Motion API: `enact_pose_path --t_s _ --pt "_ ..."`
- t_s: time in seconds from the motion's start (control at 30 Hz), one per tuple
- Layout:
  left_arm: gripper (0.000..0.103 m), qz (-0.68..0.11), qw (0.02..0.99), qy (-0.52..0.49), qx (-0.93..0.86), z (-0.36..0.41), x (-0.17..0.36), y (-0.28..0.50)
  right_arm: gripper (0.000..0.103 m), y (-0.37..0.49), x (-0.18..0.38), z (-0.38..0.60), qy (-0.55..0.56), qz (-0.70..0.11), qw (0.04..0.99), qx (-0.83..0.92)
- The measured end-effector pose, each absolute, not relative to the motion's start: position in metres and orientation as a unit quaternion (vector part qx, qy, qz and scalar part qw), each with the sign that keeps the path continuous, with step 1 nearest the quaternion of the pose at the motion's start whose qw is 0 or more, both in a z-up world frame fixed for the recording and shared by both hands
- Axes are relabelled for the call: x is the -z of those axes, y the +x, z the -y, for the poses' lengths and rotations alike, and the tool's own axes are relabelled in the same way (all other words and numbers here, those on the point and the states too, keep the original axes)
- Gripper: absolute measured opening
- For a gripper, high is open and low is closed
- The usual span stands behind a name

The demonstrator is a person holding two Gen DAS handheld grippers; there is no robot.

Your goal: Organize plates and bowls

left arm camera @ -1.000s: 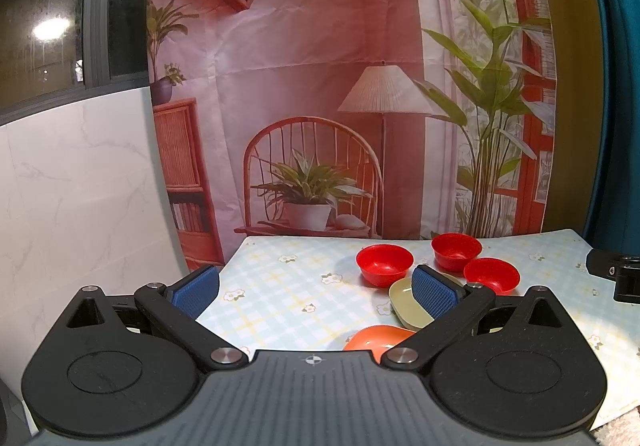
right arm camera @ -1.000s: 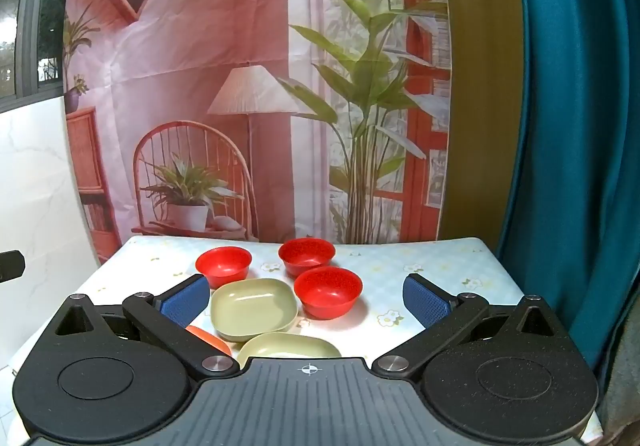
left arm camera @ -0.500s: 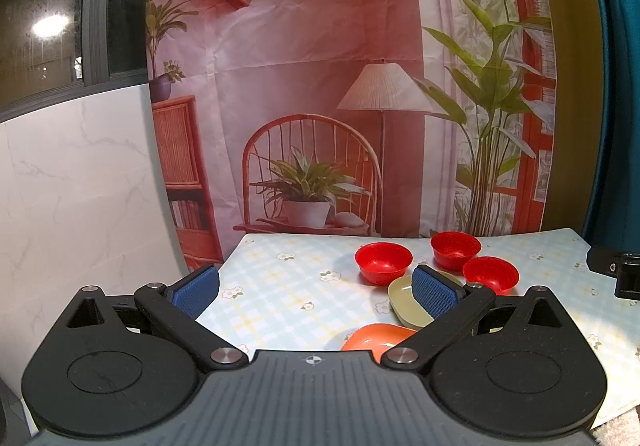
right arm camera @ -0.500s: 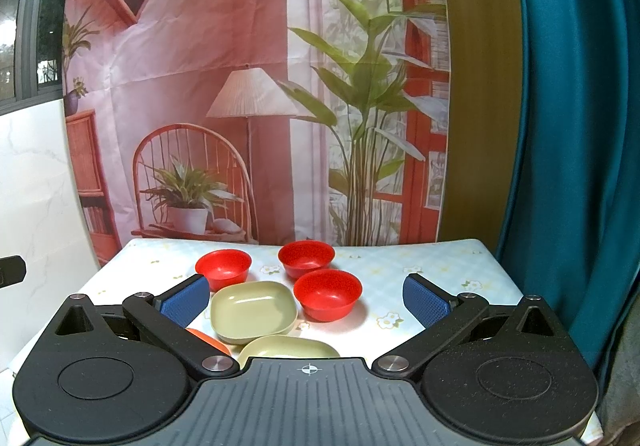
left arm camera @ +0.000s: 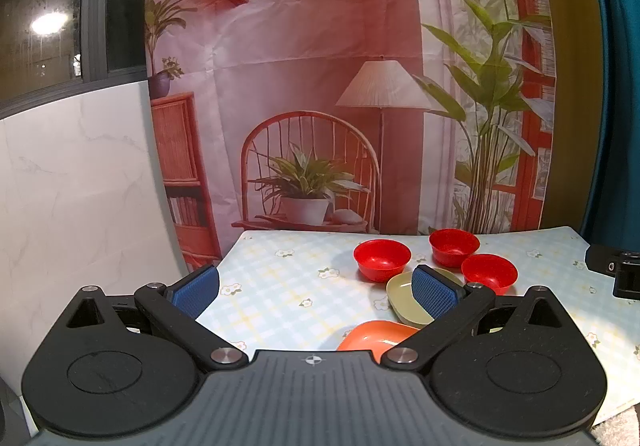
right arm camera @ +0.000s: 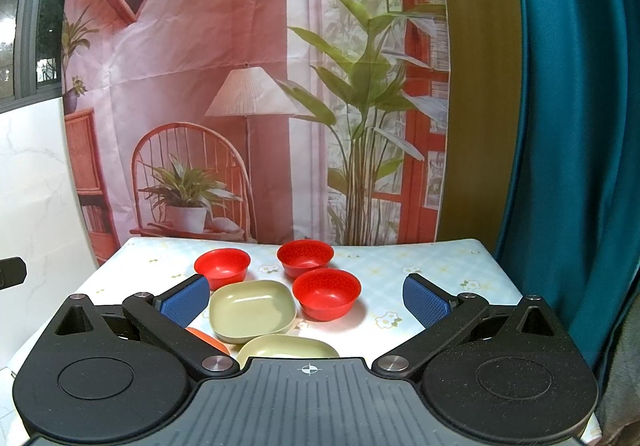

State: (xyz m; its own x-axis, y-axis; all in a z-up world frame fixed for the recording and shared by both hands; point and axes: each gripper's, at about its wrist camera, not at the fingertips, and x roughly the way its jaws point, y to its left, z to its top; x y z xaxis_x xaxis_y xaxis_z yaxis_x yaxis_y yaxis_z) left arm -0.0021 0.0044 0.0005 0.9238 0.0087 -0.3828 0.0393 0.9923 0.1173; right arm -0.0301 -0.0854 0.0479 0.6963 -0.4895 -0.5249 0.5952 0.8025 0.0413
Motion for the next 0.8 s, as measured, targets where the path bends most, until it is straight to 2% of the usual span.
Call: enact_pose_path --t_s 0.8 --pt "0.103 -0.196 0.979 0.062 0.008 -0.0039 0.0003 -0.0015 0.103 -0.0309 -0.0467 0.0864 0.104 -0.253 0.915 0.296"
